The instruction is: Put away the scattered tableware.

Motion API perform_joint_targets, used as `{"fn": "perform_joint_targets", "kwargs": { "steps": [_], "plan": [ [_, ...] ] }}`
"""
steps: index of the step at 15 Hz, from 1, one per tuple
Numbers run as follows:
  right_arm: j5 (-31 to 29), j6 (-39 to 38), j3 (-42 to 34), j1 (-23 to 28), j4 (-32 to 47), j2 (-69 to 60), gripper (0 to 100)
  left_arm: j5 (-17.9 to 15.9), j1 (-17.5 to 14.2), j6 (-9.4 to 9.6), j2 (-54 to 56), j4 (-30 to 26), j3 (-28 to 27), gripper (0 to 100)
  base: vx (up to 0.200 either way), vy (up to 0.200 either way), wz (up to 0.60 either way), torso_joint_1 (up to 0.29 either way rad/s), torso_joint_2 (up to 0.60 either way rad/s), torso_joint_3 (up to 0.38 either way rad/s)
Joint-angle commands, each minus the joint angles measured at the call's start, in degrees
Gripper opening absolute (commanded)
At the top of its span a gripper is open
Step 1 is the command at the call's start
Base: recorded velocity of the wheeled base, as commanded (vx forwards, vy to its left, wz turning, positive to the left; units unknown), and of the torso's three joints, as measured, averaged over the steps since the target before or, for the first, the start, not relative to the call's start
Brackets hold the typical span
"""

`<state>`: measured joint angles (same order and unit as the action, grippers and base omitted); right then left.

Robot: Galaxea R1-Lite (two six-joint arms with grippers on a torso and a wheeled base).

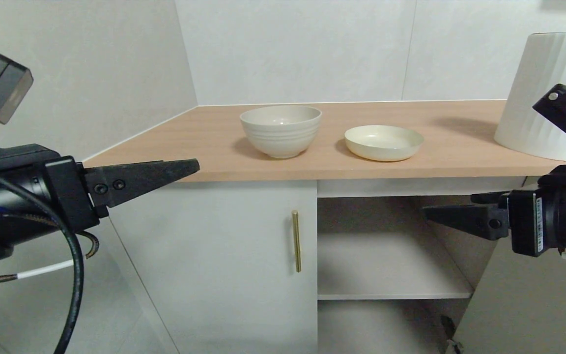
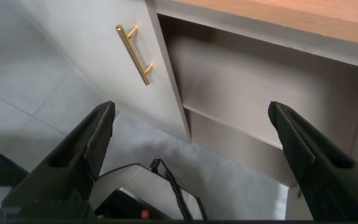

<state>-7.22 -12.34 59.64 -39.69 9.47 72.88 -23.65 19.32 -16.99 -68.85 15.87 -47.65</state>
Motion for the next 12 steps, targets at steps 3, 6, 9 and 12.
{"fn": "perform_joint_targets", "kwargs": {
  "steps": [3, 6, 9, 12],
  "plan": [
    [0.01, 0.03, -0.05, -0.03, 0.02, 0.51, 100, 0.10, 0.01, -0.06, -0.58, 0.04, 0.02, 100, 0.000, 0.000, 0.00, 0.012, -0.07, -0.056],
    [0.01, -0.06, 0.04, 0.05, 0.02, 1.48, 100, 0.10, 0.01, -0.06, -2.51, 0.04, 0.19, 100, 0.000, 0.000, 0.00, 0.093, -0.24, -0.277],
    [0.01, -0.06, 0.13, 0.23, 0.02, 1.66, 100, 0.18, 0.01, -0.06, -4.71, 0.04, 0.90, 100, 0.000, 0.000, 0.00, 0.126, -0.52, -0.307],
    [0.71, 0.21, 0.39, 2.34, -0.42, 1.83, 100, 0.80, 1.33, 0.03, -10.86, 0.04, -2.88, 100, 0.000, 0.000, 0.00, 0.170, -0.48, -0.300]
  ]
}}
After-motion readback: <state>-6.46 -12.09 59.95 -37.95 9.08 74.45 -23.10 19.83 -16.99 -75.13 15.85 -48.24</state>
